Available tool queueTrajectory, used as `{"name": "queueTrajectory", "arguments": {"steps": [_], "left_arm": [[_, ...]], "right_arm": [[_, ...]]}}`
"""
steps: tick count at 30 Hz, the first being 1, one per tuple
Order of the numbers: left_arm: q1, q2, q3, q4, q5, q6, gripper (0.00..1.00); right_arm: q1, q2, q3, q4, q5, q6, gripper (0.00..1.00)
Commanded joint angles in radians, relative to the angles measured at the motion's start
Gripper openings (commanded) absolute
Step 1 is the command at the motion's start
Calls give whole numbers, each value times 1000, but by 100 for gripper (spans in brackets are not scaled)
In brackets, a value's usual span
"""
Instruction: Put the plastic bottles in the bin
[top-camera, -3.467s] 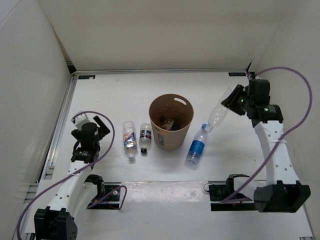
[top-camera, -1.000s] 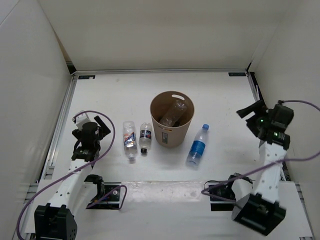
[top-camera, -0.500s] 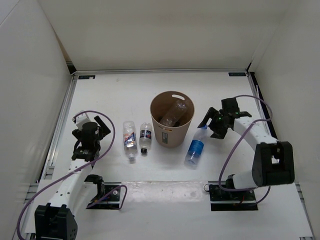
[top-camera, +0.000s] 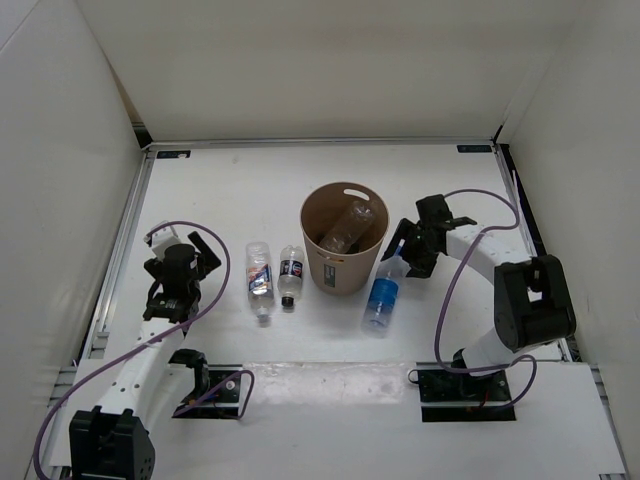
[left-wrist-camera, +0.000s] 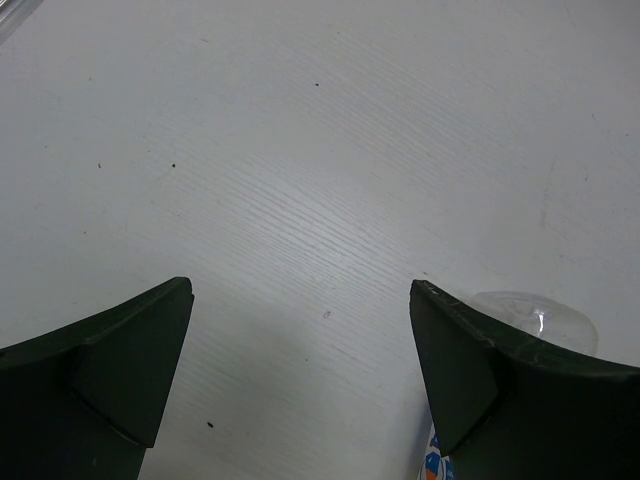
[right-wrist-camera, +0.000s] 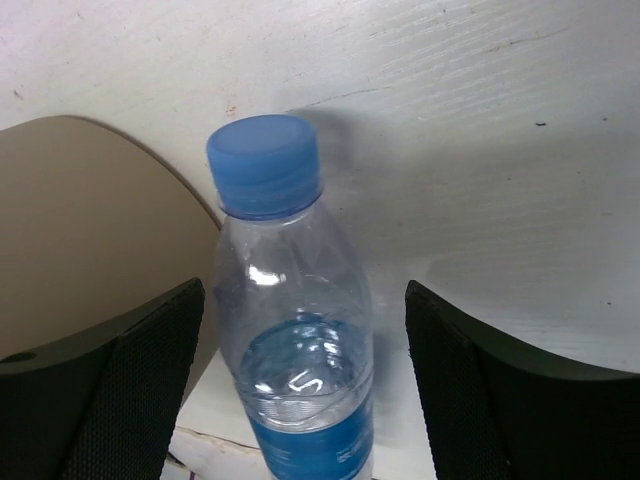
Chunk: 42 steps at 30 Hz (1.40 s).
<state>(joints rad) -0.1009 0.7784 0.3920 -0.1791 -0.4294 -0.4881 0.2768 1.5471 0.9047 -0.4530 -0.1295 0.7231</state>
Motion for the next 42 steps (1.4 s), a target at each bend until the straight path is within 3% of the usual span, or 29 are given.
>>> {"name": "queueTrajectory", "arguments": {"steps": [1, 16, 19, 23, 29, 37, 42], "left_arm": [[3, -1, 36, 10, 4, -6, 100], [3, -8, 34, 9, 4, -6, 100], [4, -5, 34, 7, 3, -7, 100], [3, -7, 34, 10, 3, -7, 100], [4, -5, 31, 12, 3, -6, 100], [3, -10, 33, 7, 1, -9, 100], [4, -13, 31, 7, 1, -9, 100]], "right_arm": [[9, 11, 5, 28, 10, 33, 82], [16, 44, -56, 109, -56, 85, 74], [13, 60, -62, 123, -76, 87, 67], [-11, 70, -81, 145, -98, 81, 46], [-53, 1, -87, 108, -101, 61, 28], [2, -164, -10, -55, 76, 41, 18], [-47, -291, 14, -163, 208, -1, 12]]}}
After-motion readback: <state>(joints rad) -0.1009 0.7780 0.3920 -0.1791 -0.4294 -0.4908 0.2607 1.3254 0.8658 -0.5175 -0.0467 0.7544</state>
